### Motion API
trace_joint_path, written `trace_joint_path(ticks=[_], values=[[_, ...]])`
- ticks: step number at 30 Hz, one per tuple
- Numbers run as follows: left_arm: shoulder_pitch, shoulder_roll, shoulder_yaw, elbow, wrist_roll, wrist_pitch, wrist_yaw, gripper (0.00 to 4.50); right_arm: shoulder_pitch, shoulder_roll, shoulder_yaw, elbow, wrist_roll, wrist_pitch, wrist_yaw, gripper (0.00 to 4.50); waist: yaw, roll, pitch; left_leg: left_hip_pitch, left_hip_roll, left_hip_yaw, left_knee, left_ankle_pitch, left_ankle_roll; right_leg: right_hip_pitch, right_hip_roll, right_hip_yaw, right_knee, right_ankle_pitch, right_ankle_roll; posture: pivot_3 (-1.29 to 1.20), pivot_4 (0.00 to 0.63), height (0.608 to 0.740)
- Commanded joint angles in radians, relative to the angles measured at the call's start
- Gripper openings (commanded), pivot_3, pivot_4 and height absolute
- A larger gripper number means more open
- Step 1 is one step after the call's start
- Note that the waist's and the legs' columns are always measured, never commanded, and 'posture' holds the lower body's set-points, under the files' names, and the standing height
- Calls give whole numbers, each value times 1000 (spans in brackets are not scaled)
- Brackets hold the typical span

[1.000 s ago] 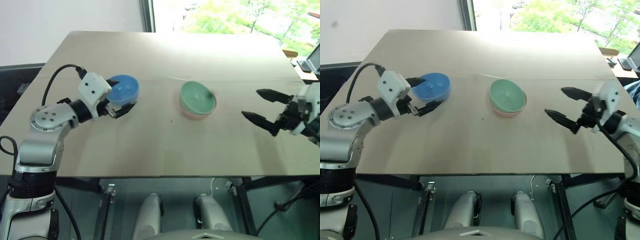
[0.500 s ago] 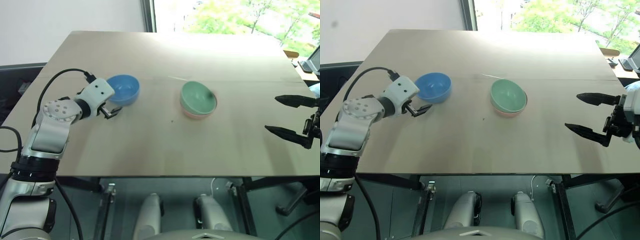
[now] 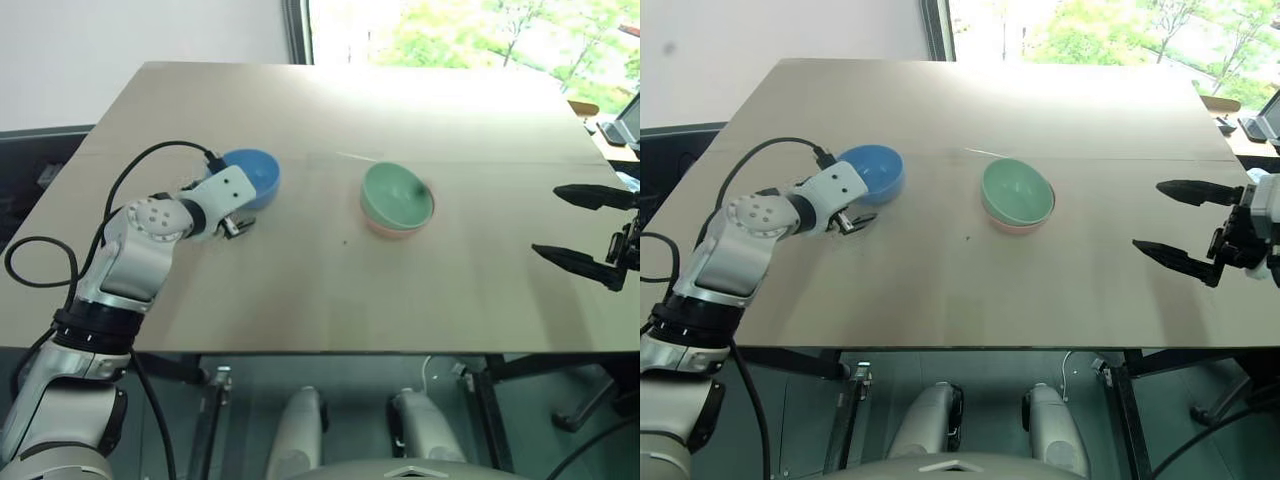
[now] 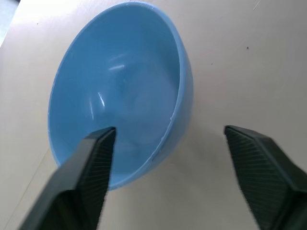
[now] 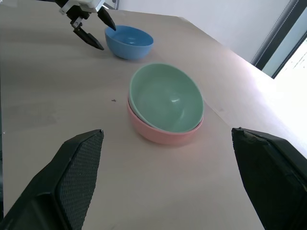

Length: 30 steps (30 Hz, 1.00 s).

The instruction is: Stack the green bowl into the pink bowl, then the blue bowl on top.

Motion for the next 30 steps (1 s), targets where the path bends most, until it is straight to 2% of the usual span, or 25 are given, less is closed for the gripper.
trace_joint_path(ticks=[1,2,6,12,20,30], values=[[-38,-12,-20,21,37,-42,-5,2217,-16,3,-2,-4,6,-28,-7,4500,0,0,0,0,0,0,0,0,0,0,0,0,0,0,0,0,150,740],[-46,-17,-24,32,43,-47,-5,1668,-13,5,-1,-7,6,-30,-9,4500,0,0,0,0,0,0,0,0,0,0,0,0,0,0,0,0,150,740],[-57,-19,-28,55,55,-77,-22,101,3,11,-1,-20,7,-33,-16,4500,0,0,0,0,0,0,0,0,0,0,0,0,0,0,0,0,150,740],[-86,-51,13,55,-11,-140,-79,26,37,12,-19,-44,15,-32,-27,4500,1,0,0,0,0,0,1,0,0,0,0,0,0,0,0,0,150,740],[-239,-115,24,-35,-200,-243,-291,26,87,9,-46,-72,20,-35,-49,4500,3,0,0,-1,0,-1,1,0,0,0,0,0,0,0,0,0,150,740],[-490,-308,-109,212,-192,-453,-482,26,135,26,-55,-113,14,-45,-85,4500,-1,0,0,0,-1,-1,3,0,0,1,1,0,1,0,0,0,150,740]])
